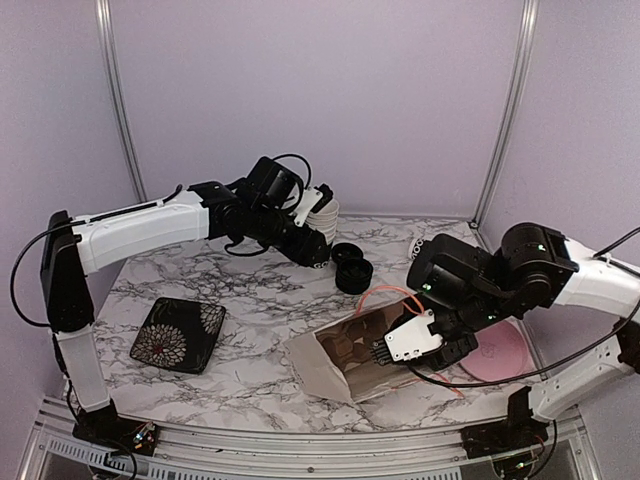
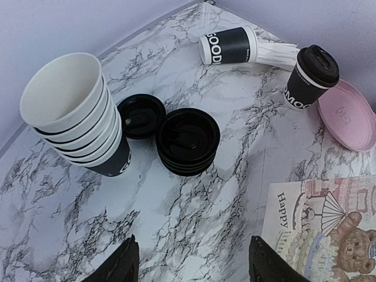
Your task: Pack the takeout coffee
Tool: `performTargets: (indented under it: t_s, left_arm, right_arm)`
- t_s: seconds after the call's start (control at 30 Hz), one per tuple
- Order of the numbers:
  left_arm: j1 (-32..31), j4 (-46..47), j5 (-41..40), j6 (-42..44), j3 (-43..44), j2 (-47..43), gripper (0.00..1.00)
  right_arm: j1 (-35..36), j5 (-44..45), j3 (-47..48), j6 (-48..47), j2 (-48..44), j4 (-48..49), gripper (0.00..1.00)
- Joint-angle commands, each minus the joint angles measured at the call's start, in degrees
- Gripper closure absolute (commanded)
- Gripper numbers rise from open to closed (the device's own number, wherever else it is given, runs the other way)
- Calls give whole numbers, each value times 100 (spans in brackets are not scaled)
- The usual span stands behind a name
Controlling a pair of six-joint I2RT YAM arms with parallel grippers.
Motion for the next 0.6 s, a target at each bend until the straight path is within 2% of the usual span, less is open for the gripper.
performTargets:
  t_s: [0.0, 0.27, 0.57]
  left_arm:
    - [-6, 334, 576, -345, -19, 224, 36]
    - [-24, 377, 990, -482, -48, 615, 37]
    - [-19, 337, 1151, -446, -102, 883, 37]
  right_arm:
    - [95, 482, -215, -113, -335, 675, 57]
    - [191, 788, -1335, -379, -823, 1864, 57]
    - [191, 1083, -1721, -690, -944, 2657, 57]
